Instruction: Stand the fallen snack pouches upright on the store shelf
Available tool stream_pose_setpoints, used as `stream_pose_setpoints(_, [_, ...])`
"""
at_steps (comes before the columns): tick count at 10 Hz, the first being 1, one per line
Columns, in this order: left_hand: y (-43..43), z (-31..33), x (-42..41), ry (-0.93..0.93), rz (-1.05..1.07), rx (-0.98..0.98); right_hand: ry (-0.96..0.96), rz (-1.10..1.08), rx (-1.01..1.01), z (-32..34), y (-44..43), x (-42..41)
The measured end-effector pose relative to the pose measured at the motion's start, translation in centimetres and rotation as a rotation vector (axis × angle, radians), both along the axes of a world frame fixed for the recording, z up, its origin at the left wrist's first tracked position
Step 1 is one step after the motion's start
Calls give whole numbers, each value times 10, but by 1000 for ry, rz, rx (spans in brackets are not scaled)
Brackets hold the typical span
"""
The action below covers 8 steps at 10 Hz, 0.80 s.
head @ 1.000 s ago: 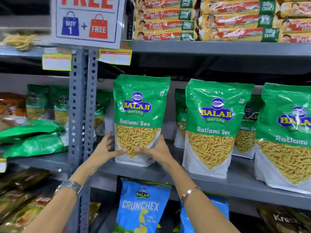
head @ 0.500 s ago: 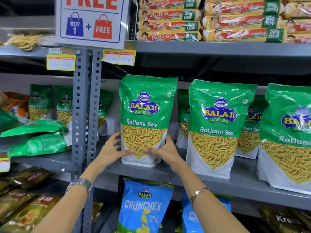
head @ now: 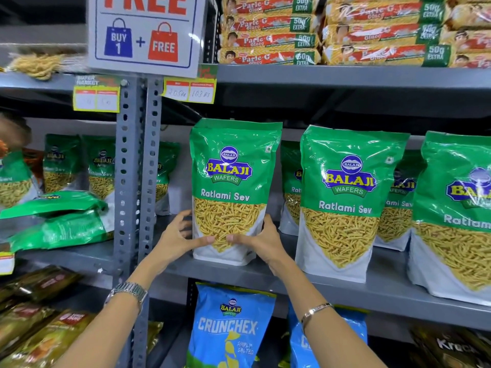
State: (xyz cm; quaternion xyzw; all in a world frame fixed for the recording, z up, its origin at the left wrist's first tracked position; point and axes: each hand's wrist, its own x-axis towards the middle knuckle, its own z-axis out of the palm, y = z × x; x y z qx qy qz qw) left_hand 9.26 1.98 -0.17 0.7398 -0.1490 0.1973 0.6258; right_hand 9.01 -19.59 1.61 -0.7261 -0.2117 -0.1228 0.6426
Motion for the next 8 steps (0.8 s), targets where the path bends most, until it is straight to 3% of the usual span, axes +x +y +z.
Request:
stream_pose_setpoints(7, [-3, -2, -6, 0, 16, -4, -5, -29, -42, -2, 1, -9])
stream_pose_setpoints(8, [-15, -3, -18, -127, 128, 1, -99, -151, 41, -8, -1, -22])
